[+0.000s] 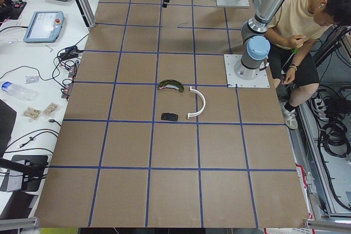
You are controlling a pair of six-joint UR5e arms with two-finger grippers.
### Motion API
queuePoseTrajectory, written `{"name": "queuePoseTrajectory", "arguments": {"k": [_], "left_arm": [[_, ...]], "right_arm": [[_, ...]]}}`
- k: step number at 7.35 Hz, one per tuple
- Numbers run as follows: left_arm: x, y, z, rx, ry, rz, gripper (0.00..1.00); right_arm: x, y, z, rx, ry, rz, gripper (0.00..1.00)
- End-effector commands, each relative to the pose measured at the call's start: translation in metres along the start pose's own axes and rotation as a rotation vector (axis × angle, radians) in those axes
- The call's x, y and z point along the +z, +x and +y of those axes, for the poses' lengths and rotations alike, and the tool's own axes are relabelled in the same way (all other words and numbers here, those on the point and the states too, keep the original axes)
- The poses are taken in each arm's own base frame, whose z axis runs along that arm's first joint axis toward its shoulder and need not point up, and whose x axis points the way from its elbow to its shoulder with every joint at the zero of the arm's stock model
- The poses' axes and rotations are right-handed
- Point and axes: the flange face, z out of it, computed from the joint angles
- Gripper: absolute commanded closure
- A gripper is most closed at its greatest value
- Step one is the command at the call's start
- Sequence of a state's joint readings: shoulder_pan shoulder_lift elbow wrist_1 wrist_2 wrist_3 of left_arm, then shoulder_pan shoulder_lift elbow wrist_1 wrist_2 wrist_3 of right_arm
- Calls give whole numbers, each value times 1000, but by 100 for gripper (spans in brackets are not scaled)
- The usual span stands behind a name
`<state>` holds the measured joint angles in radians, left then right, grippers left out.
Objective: Place bearing gear from tray to pile
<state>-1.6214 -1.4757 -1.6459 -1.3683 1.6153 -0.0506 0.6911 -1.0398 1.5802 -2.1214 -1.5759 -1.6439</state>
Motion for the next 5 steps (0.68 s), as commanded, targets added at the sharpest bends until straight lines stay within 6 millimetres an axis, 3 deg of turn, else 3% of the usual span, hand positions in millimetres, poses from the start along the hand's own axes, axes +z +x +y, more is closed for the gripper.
{"name": "queuePoseTrajectory", "arguments": {"k": [1, 3, 5], "left_arm": [[0, 0, 0, 0, 0, 0, 0], [0, 0, 0, 0, 0, 0, 0], [0, 0, 0, 0, 0, 0, 0]], "right_arm": [[23, 12, 6, -135, -14, 28, 0], [43, 13, 7, -194, -13, 5, 0], [44, 14, 7, -200, -15, 7, 5]]}}
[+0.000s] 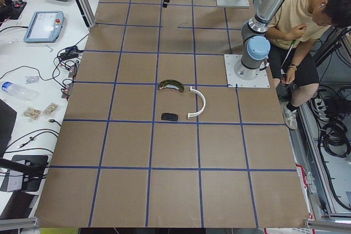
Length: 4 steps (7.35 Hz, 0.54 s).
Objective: Place bearing gear from tray to pile
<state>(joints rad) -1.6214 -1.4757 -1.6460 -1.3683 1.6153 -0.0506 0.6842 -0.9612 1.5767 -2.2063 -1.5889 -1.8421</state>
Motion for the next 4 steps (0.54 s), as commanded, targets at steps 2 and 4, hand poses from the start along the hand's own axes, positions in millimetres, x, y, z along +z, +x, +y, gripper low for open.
{"name": "queuePoseTrajectory", "arguments": {"k": [2, 4], "left_arm": [[0, 0, 0, 0, 0, 0, 0], [0, 0, 0, 0, 0, 0, 0]], "right_arm": [[3, 1, 0, -20, -2, 4, 18], [12, 3, 1, -21, -7, 11, 29]]}}
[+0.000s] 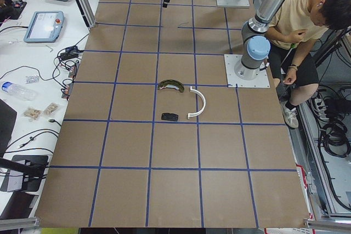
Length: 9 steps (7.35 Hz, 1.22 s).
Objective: Place bearing gear from tray to pile
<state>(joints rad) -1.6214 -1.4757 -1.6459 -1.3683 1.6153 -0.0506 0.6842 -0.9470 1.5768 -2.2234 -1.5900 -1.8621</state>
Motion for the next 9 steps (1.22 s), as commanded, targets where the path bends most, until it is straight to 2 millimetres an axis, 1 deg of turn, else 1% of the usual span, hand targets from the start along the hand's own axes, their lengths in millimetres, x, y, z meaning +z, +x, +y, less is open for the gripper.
{"name": "queuePoseTrajectory", "arguments": {"k": [1, 2, 3, 4, 6, 7, 8, 9], "left_arm": [[1, 0, 0, 0, -2, 0, 0], [0, 0, 0, 0, 0, 0, 0], [0, 0, 0, 0, 0, 0, 0], [1, 0, 0, 0, -2, 0, 0], [0, 0, 0, 0, 0, 0, 0], [0, 0, 0, 0, 0, 0, 0], [0, 0, 0, 0, 0, 0, 0], [0, 0, 0, 0, 0, 0, 0]], "right_arm": [[3, 4, 3, -16, -25, 26, 42], [1, 3, 3, -17, -32, 27, 55], [0, 4, 3, -17, -33, 30, 71], [0, 3, 3, -10, -31, 29, 82], [-9, 3, -3, -10, -34, 37, 96], [-26, 1, -12, 45, -34, 44, 100], [-53, -5, -36, 64, -28, 38, 100], [-84, -16, -73, 103, -13, 29, 100]]}}
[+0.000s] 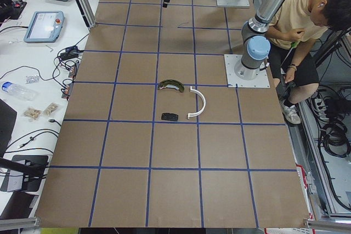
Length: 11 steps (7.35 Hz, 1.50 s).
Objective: Place bearing gear from tray to pile
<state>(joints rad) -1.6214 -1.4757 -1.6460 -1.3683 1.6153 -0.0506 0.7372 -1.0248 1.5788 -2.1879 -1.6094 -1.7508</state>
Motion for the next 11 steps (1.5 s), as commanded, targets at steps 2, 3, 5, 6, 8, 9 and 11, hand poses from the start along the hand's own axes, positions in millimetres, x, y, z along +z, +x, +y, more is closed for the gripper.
{"name": "queuePoseTrajectory", "arguments": {"k": [2, 3, 5, 6, 8, 9, 11], "left_arm": [[0, 0, 0, 0, 0, 0, 0], [0, 0, 0, 0, 0, 0, 0], [0, 0, 0, 0, 0, 0, 0], [0, 0, 0, 0, 0, 0, 0], [0, 0, 0, 0, 0, 0, 0], [0, 0, 0, 0, 0, 0, 0], [0, 0, 0, 0, 0, 0, 0]], "right_arm": [[-84, -46, -152, 139, 31, 11, 100], [-98, -67, -210, 205, 41, 24, 100], [-119, -141, -319, 328, 44, -6, 100], [-135, -191, -355, 447, 68, -26, 100], [-123, -301, -434, 640, 55, -86, 100], [-119, -343, -465, 724, 43, -94, 100], [-89, -413, -528, 867, 50, -96, 100]]}}
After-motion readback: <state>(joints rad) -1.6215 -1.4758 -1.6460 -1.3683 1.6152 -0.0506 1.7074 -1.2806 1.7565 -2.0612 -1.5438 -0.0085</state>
